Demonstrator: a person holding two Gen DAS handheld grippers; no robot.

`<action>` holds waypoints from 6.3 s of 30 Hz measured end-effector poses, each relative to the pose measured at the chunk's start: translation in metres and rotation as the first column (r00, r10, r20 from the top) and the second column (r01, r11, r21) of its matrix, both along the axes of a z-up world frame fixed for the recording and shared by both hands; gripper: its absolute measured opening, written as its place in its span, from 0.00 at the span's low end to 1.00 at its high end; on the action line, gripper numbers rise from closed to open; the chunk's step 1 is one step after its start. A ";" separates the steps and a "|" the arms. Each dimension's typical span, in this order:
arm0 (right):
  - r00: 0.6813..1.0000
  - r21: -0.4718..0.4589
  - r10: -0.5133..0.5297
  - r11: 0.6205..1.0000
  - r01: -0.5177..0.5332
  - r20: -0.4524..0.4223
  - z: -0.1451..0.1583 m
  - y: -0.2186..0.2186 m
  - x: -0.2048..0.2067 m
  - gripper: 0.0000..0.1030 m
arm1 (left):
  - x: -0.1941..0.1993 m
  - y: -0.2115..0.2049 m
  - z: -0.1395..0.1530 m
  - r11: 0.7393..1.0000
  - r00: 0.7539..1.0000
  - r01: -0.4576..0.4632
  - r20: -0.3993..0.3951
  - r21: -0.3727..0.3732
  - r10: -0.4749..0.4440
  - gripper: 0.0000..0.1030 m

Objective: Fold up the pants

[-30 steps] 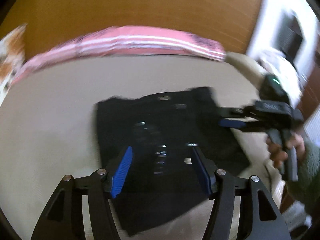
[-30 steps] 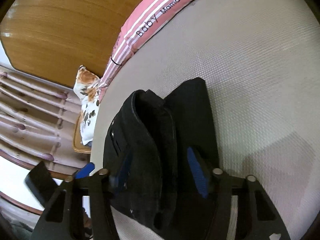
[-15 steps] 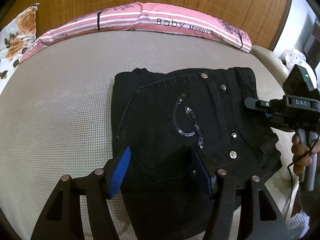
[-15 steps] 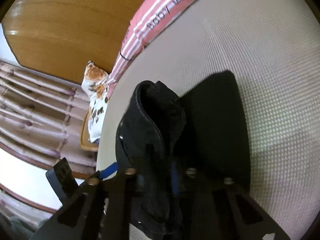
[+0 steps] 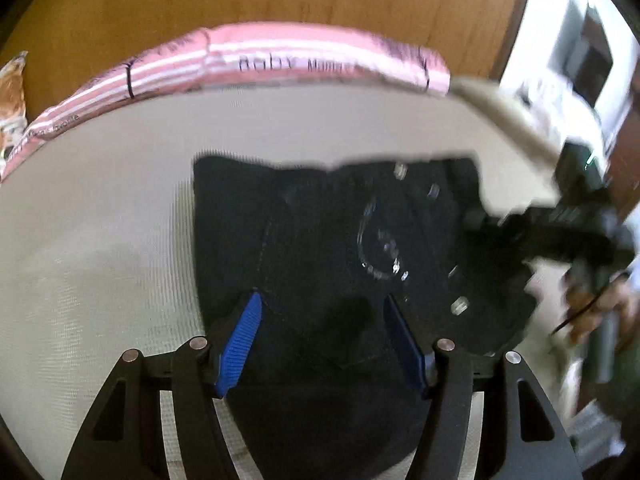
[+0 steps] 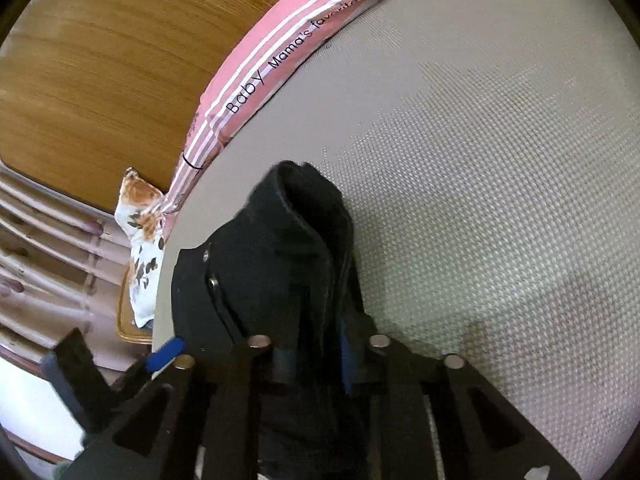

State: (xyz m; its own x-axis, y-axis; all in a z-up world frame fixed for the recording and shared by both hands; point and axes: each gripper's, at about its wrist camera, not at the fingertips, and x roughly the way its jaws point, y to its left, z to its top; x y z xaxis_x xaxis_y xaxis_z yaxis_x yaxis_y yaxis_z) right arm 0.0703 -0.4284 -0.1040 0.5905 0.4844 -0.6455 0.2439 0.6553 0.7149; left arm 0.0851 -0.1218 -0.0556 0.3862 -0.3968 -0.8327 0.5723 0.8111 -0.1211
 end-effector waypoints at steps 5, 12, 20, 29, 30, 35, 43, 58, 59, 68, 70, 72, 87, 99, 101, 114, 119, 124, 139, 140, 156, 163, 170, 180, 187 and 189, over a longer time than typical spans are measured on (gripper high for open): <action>1.000 -0.047 0.003 0.999 -0.003 0.000 0.028 -0.001 -0.012 0.35 | -0.002 -0.006 -0.010 0.998 1.000 0.025 -0.004 0.050 -0.025 0.62; 0.998 -0.049 0.052 0.997 -0.054 -0.039 0.032 0.009 -0.048 0.35 | -0.014 0.004 -0.001 0.999 0.999 0.040 -0.032 0.005 -0.040 0.63; 0.999 -0.067 -0.012 0.998 0.014 0.032 0.054 0.015 -0.071 0.13 | -0.026 0.015 0.000 0.999 0.998 0.039 -0.049 -0.007 -0.039 0.63; 0.997 -0.081 -0.055 0.995 0.050 -0.057 0.020 0.017 -0.076 0.13 | -0.040 0.017 -0.012 0.997 0.998 0.056 -0.025 0.061 -0.055 0.63; 0.997 -0.097 -0.047 0.995 0.040 -0.064 0.022 0.019 -0.074 0.15 | -0.040 0.017 -0.013 0.996 0.998 0.057 -0.025 0.063 -0.055 0.63; 0.995 -0.150 -0.049 0.988 0.035 -0.087 0.033 0.018 -0.074 0.33 | -0.039 0.020 -0.006 0.998 0.999 0.043 -0.028 0.051 -0.041 0.63; 0.998 -0.318 -0.065 0.946 0.068 0.019 0.079 0.019 -0.054 0.33 | -0.025 0.031 0.019 0.998 0.996 -0.053 0.070 0.019 0.051 0.63; 0.998 -0.593 -0.002 0.804 0.039 0.063 0.080 0.067 0.026 0.32 | 0.001 0.029 0.004 0.966 0.974 -0.201 0.140 0.165 0.179 0.63; 0.999 -0.607 -0.001 0.794 0.026 0.041 0.073 0.068 0.026 0.32 | 0.002 0.030 0.002 0.965 0.974 -0.202 0.135 0.169 0.180 0.63; 1.000 -0.606 0.008 0.795 -0.022 -0.027 0.048 0.068 0.004 0.32 | 0.001 0.028 -0.010 0.965 0.977 -0.190 0.132 0.179 0.167 0.63; 1.000 -0.595 0.001 0.804 -0.019 -0.031 0.047 0.066 -0.003 0.36 | 0.001 0.028 -0.010 0.966 0.977 -0.191 0.126 0.174 0.171 0.64; 0.999 -0.573 -0.007 0.819 -0.023 -0.050 0.044 0.065 -0.008 0.36 | 0.001 0.028 -0.011 0.967 0.978 -0.190 0.120 0.172 0.171 0.64; 0.996 -0.451 -0.051 0.892 0.016 -0.066 0.032 0.051 -0.043 0.48 | -0.019 0.040 -0.013 0.968 0.978 -0.202 0.090 0.147 0.190 0.67; 0.995 -0.224 0.068 0.971 -0.084 -0.079 0.017 0.017 -0.031 0.54 | 0.015 0.089 -0.017 0.962 0.943 -0.262 -0.231 -0.075 0.239 0.67; 0.993 -0.155 0.095 0.982 -0.105 -0.075 0.013 0.008 -0.027 0.54 | 0.020 0.090 -0.017 0.963 0.941 -0.247 -0.264 -0.107 0.212 0.67; 0.963 0.233 0.267 0.940 -0.251 -0.039 -0.023 -0.012 0.003 0.38 | 0.059 0.082 -0.026 0.939 0.902 -0.179 -0.429 -0.293 0.038 0.67; 0.947 0.257 0.319 0.918 -0.301 -0.030 -0.026 -0.004 0.021 0.34 | 0.074 0.073 -0.030 0.921 0.901 -0.159 -0.434 -0.357 -0.013 0.67; 0.945 0.263 0.327 0.914 -0.309 -0.026 -0.030 -0.004 0.023 0.31 | 0.076 0.077 -0.032 0.916 0.891 -0.173 -0.453 -0.363 -0.011 0.60; 0.954 0.215 0.299 0.932 -0.291 -0.009 -0.022 -0.002 0.009 0.31 | 0.051 0.071 -0.031 0.931 0.880 -0.220 -0.471 -0.291 0.060 0.45; 0.955 0.213 0.298 0.934 -0.288 -0.012 -0.023 0.001 0.011 0.31 | 0.049 0.067 -0.030 0.940 0.889 -0.207 -0.452 -0.270 0.066 0.45; 0.966 0.194 0.256 0.950 -0.245 -0.032 -0.019 0.014 0.012 0.32 | 0.035 0.033 -0.021 0.985 0.944 -0.160 -0.301 -0.064 0.133 0.45; 0.976 0.115 0.214 0.971 -0.207 -0.046 -0.010 0.022 0.011 0.34 | 0.039 0.027 -0.020 0.986 0.944 -0.165 -0.296 -0.032 0.148 0.45; 0.979 0.004 0.191 0.982 -0.191 -0.066 0.005 0.033 0.013 0.32 | 0.035 0.024 -0.017 0.986 0.951 -0.164 -0.265 -0.005 0.157 0.39; 0.986 -0.040 0.157 0.986 -0.159 -0.055 0.027 0.044 0.011 0.25 | 0.027 0.026 0.000 0.992 0.973 -0.129 -0.191 -0.008 0.126 0.26; 0.986 -0.028 0.156 0.987 -0.158 -0.054 0.038 0.057 0.008 0.24 | 0.020 0.034 0.017 0.993 0.982 -0.119 -0.149 -0.025 0.114 0.22; 0.985 -0.023 0.162 0.986 -0.164 -0.051 0.040 0.061 0.008 0.24 | 0.019 0.037 0.020 0.992 0.982 -0.126 -0.144 -0.028 0.120 0.21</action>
State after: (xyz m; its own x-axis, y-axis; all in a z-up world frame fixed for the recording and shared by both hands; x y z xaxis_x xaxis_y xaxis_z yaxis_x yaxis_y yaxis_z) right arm 0.0780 -0.3679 -0.0638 0.4726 0.5535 -0.6858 0.1665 0.7081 0.6862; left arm 0.1041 -0.0851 -0.0358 0.3135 -0.3846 -0.8682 0.4434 0.8678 -0.2243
